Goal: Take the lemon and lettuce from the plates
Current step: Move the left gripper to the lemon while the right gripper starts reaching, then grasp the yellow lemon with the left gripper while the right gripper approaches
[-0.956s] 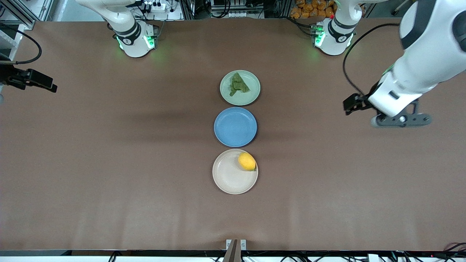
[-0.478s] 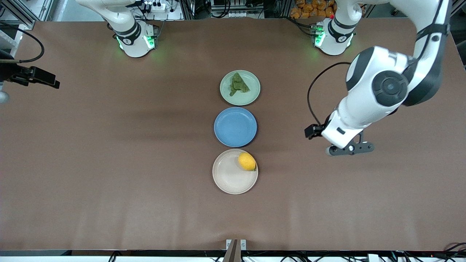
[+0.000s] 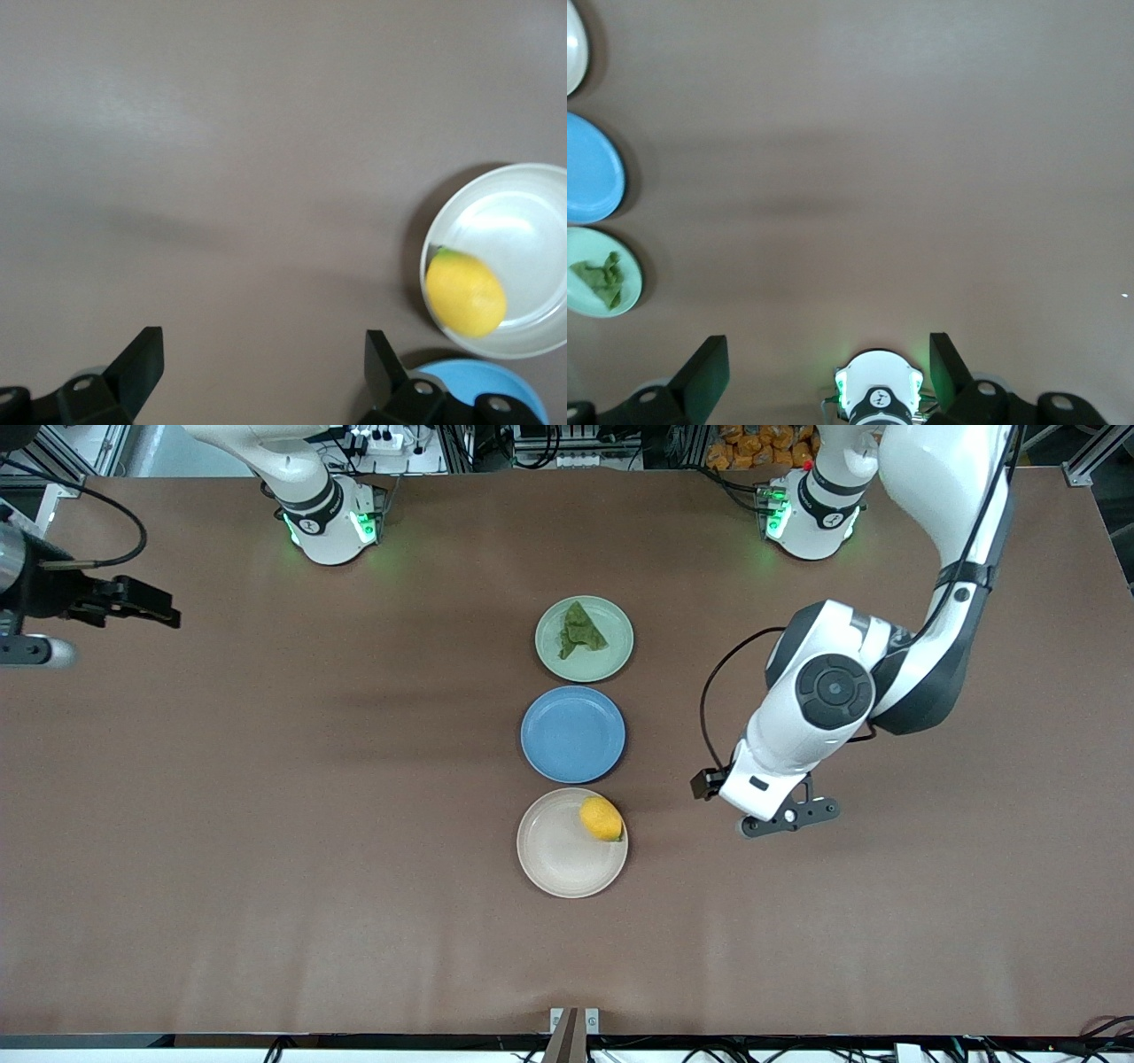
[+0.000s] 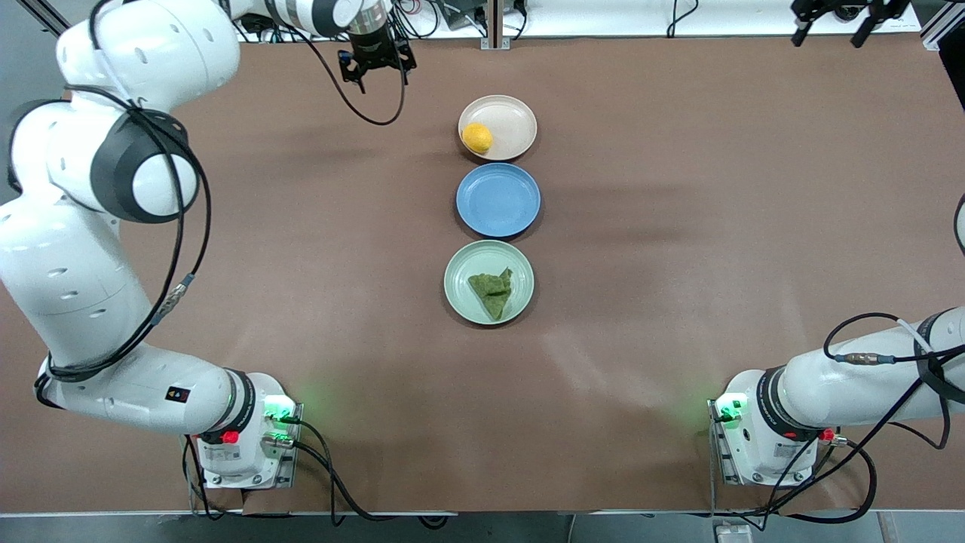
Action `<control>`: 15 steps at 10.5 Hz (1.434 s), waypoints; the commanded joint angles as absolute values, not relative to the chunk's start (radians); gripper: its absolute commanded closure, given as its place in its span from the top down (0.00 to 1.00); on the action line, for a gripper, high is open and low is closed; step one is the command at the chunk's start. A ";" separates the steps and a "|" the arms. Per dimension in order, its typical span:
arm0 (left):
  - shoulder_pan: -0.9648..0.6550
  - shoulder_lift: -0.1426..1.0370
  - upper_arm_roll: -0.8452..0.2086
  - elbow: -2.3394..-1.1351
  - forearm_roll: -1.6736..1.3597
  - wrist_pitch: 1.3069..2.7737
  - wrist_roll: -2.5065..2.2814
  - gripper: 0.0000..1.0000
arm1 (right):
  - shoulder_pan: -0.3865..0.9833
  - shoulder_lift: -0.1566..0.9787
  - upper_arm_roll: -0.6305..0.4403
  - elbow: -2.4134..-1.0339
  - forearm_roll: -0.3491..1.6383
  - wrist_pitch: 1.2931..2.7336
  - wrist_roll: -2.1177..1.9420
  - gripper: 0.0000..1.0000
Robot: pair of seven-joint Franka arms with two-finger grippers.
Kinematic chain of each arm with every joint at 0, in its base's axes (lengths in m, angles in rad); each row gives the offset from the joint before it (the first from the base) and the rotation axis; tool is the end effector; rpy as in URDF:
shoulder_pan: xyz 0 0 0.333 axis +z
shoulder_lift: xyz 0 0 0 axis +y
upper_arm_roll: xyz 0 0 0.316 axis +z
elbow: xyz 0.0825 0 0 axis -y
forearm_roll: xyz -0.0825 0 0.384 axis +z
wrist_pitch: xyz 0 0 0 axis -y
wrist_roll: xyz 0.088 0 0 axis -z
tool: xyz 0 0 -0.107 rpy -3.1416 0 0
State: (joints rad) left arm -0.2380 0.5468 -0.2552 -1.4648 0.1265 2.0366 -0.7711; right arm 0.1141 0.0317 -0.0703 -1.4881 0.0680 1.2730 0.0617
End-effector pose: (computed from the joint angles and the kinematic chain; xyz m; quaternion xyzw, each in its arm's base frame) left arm 0.6405 -0.3009 0.3754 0.9912 0.1306 0.0125 0.0195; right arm 0.5300 0.0326 0.6233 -0.9919 0.0031 0.1245 0.0258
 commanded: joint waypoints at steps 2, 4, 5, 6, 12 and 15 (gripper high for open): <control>-0.285 0.641 -0.245 -1.420 0.153 2.208 -0.945 1.00 | 0.181 0.023 -0.071 -1.500 0.098 1.247 0.054 1.00; -0.301 0.678 -0.244 -1.420 0.153 2.305 -0.948 1.00 | 0.231 0.023 -0.071 -1.508 0.115 1.247 0.064 1.00; -0.304 0.695 -0.245 -1.420 0.152 2.347 -0.948 1.00 | 0.260 0.026 -0.071 -1.511 0.118 1.247 0.066 1.00; -0.325 0.718 -0.244 -1.420 0.153 2.399 -0.948 1.00 | 0.277 0.026 -0.071 -1.525 0.139 1.253 0.069 1.00; -0.518 0.834 -0.120 -1.420 0.296 2.539 -0.943 1.00 | 0.464 0.106 -0.071 -1.534 0.172 1.342 0.066 1.00; -0.557 0.864 -0.094 -1.420 0.293 2.592 -0.965 1.00 | 0.550 0.165 -0.071 -1.534 0.176 1.388 0.054 1.00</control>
State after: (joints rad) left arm -0.5488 0.8390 -0.1097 -1.4465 0.2592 2.5659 -0.9303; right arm 0.5215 0.1408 -0.0621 -1.5403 0.1599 1.3759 0.0664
